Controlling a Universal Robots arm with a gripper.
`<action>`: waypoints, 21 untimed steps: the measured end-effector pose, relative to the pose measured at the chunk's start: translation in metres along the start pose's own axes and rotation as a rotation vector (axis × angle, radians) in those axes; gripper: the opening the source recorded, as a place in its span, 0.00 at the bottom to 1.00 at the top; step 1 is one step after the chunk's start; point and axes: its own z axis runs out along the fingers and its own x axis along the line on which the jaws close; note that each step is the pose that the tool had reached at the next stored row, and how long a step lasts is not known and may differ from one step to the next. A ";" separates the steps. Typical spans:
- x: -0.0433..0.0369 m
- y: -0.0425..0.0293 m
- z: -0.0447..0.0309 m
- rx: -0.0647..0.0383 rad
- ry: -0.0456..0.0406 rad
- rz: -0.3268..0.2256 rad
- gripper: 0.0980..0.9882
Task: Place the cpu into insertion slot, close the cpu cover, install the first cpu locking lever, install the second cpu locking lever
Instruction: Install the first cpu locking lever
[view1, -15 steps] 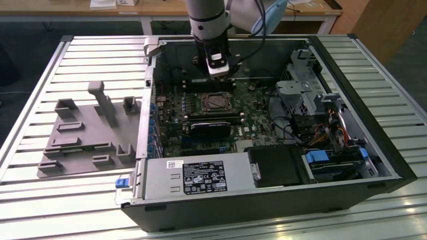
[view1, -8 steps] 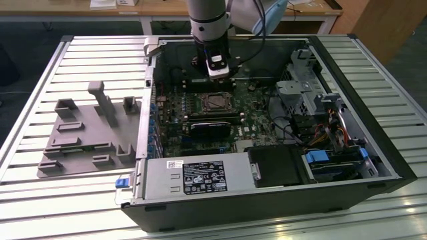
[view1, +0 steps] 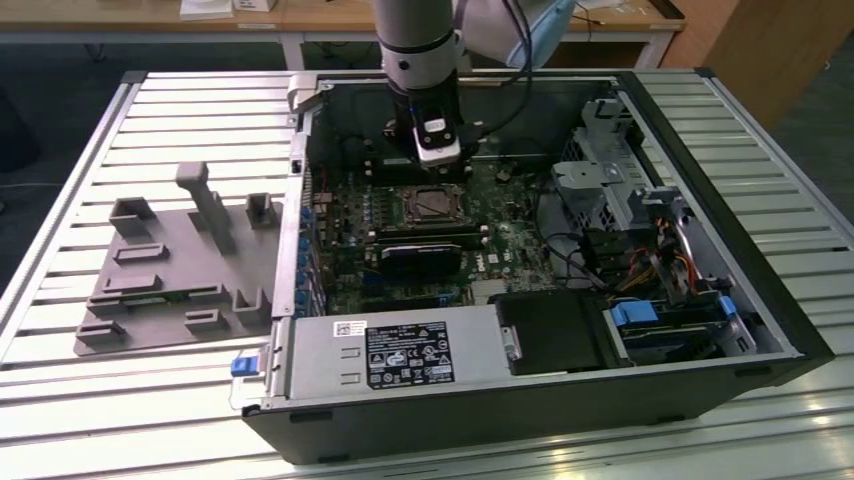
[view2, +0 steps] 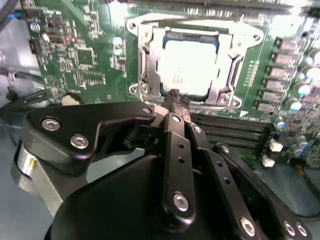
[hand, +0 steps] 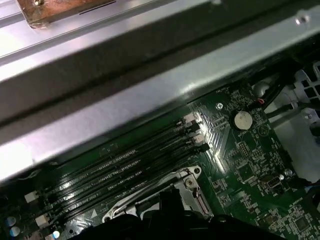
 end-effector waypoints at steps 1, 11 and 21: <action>-0.0009 -0.0017 -0.0001 0.000 0.0000 0.000 0.00; -0.0085 -0.0161 -0.0012 0.000 0.0000 0.000 0.00; -0.0110 -0.0209 -0.0015 0.013 -0.0052 -0.024 0.00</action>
